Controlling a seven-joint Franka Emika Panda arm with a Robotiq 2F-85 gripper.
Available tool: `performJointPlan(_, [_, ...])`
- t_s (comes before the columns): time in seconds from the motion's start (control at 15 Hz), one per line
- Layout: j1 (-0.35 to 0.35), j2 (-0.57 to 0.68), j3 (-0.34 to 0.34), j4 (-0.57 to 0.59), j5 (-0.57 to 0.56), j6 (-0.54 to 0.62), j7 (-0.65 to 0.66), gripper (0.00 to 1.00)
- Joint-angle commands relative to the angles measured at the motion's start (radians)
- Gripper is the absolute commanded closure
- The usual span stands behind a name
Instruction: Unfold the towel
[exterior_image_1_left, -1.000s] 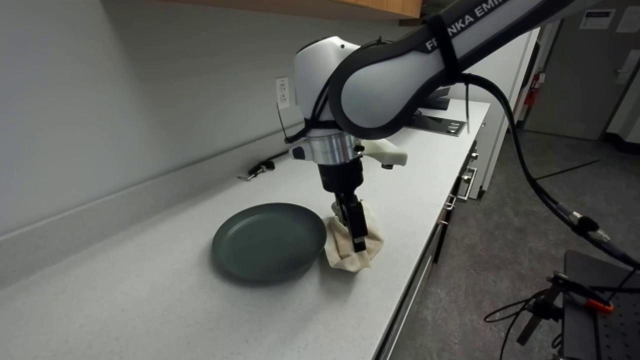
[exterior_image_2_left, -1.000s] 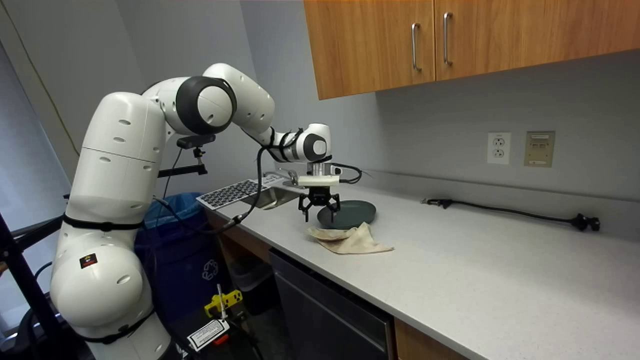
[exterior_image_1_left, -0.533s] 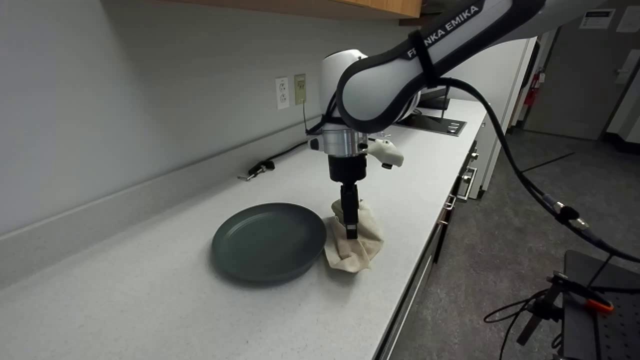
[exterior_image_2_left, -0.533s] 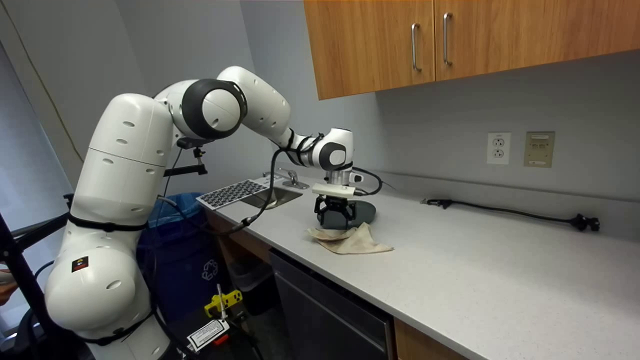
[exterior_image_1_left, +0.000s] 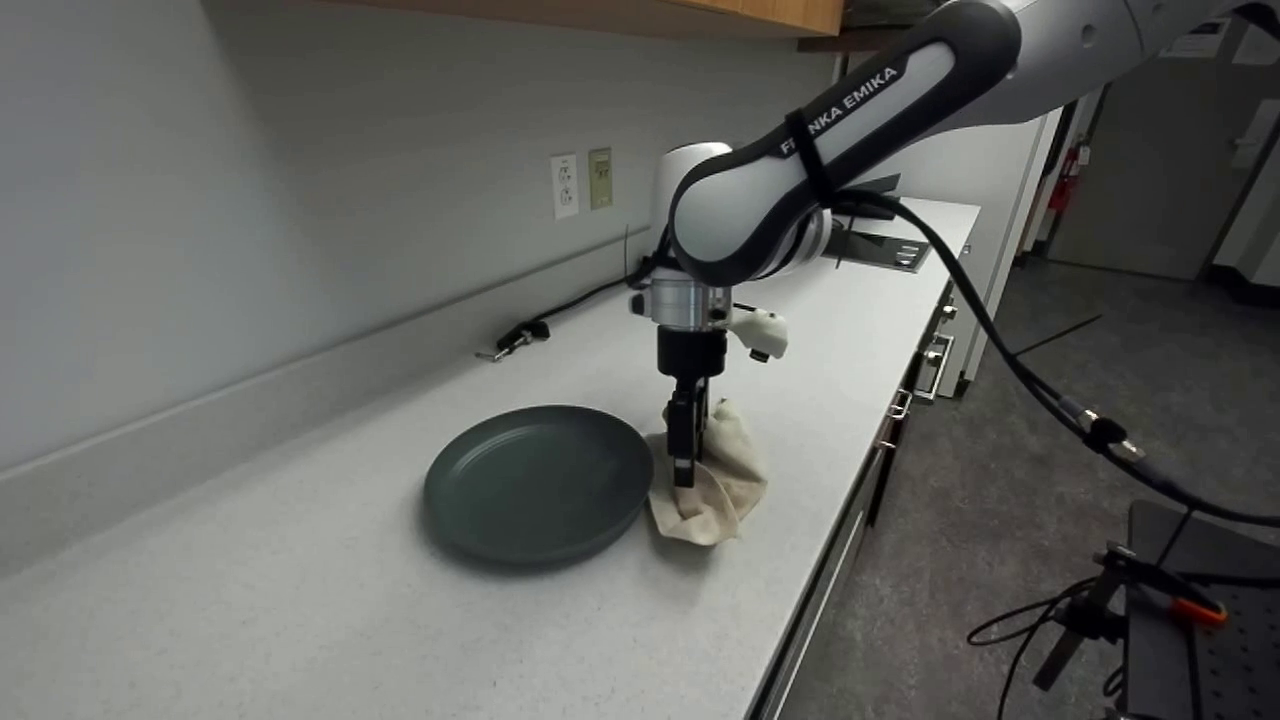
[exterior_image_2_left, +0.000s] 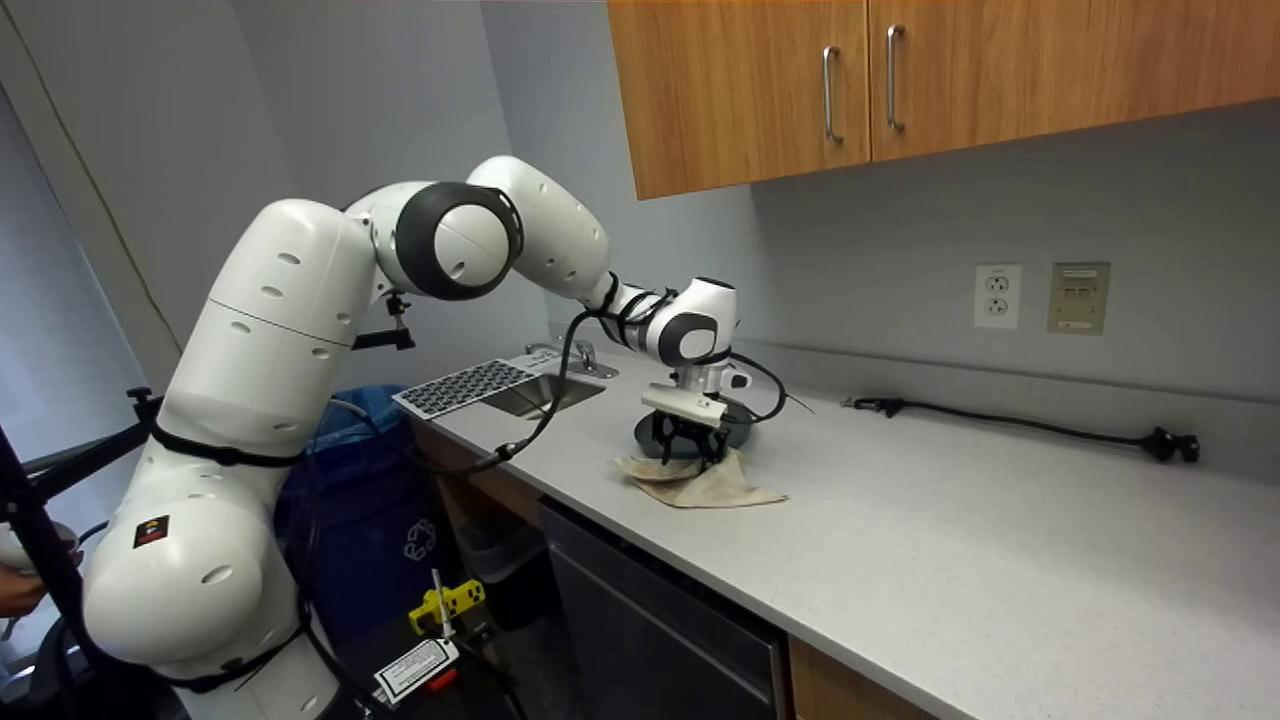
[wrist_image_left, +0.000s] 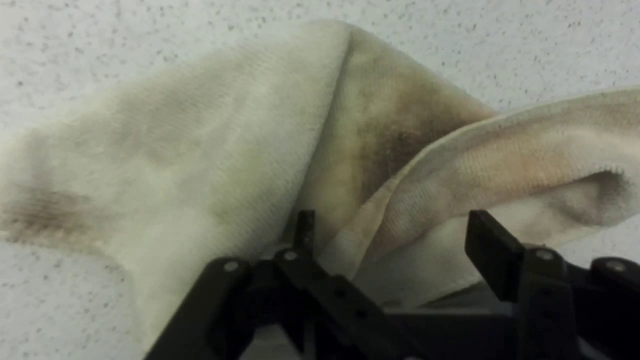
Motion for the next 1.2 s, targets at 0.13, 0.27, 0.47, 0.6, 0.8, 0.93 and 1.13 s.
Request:
performJointPlan(0.13, [-0.025,0.039,0.006,0.063,0.05,0.019,0.041,0.7])
performJointPlan(0.27, [-0.031,0.038,0.007,0.066,0.059,0.029,0.047,0.85])
performJointPlan(0.47, [-0.039,0.031,0.006,0.062,0.071,0.055,0.053,1.0])
performJointPlan(0.6, [-0.04,0.022,0.006,0.052,0.074,0.078,0.059,1.0])
performJointPlan(0.8, [-0.012,-0.028,-0.023,0.012,0.021,0.107,0.095,1.0])
performJointPlan(0.93, [0.018,-0.091,-0.053,-0.042,-0.044,0.106,0.146,1.0])
performJointPlan(1.13, [0.054,-0.196,-0.092,-0.149,-0.138,0.114,0.238,1.0])
